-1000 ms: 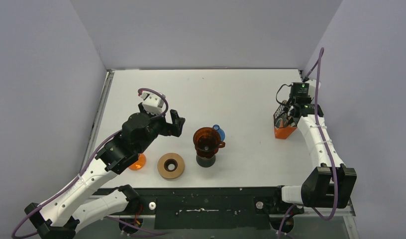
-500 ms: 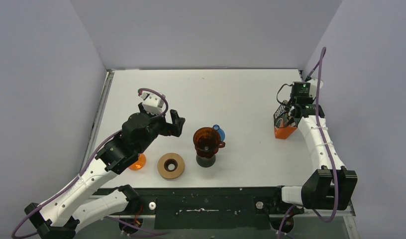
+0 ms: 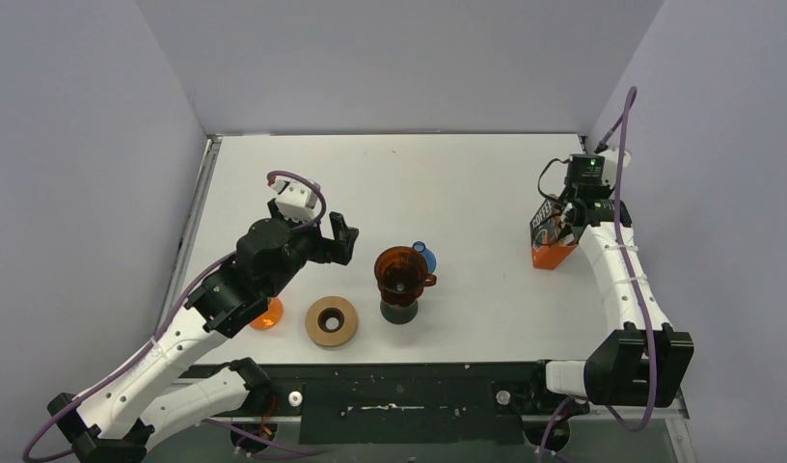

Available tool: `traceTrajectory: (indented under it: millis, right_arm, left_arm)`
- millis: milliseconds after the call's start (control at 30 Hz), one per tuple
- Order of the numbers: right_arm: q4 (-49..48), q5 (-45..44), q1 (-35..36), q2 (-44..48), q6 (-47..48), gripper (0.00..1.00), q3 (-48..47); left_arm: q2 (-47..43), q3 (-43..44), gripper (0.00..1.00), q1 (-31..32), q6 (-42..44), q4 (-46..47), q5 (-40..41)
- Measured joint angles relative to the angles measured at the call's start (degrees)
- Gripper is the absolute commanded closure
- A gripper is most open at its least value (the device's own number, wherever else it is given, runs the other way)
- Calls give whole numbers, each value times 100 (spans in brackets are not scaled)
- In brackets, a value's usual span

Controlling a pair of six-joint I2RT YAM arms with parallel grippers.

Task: Place the coffee filter in the dripper
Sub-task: Pick up the coffee filter from the coffee filter holder.

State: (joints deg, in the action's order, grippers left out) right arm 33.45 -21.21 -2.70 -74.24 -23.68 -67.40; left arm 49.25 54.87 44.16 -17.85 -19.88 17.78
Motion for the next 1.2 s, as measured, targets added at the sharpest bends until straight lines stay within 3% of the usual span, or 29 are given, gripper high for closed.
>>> traceTrajectory:
  millis: [1200]
  right_arm:
    - [-39,-264,0,0,2,66,192]
  left_arm:
    - [-7,0,11,0,0,0,0]
